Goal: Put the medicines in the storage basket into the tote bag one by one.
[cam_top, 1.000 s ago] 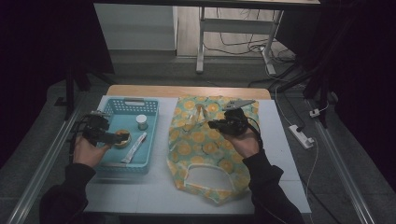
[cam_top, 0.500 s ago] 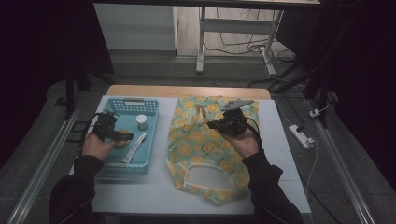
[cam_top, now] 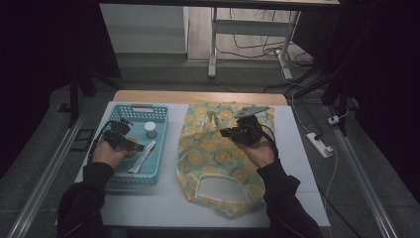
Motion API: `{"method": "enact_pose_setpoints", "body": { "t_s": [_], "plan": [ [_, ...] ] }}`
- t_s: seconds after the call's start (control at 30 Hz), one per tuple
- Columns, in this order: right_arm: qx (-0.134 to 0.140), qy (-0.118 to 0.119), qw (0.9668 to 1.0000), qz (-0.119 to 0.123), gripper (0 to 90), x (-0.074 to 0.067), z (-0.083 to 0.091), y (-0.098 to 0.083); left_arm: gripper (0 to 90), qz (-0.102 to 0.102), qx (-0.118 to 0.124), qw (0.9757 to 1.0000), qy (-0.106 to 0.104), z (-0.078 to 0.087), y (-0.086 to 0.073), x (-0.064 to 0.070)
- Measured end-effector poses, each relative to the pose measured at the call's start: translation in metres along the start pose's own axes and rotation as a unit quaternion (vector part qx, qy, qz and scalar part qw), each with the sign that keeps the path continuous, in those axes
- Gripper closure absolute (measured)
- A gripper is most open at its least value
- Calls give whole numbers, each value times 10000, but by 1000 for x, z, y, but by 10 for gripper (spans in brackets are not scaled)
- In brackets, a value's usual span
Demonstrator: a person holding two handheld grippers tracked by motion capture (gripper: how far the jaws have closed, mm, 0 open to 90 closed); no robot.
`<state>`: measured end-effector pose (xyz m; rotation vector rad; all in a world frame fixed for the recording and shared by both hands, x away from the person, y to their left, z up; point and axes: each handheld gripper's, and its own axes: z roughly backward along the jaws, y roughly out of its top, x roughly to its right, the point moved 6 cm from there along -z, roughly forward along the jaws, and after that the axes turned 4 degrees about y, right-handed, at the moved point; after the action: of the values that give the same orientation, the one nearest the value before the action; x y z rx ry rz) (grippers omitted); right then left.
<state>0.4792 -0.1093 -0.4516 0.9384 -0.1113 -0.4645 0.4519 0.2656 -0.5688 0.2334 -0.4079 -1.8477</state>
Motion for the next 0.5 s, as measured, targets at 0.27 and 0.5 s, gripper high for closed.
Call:
{"method": "enact_pose_setpoints", "body": {
  "t_s": [0.27, 0.5],
  "plan": [
    [12, -2, 10000, 9, 898, 0, 0, 1, 119, 160, -229, 9994, 187, -1, -1, -3],
    [10, -10, 10000, 4, 898, 0, 1, 0, 188, 44, -524, 9981, 325, -6, -4, -2]
  ]
}}
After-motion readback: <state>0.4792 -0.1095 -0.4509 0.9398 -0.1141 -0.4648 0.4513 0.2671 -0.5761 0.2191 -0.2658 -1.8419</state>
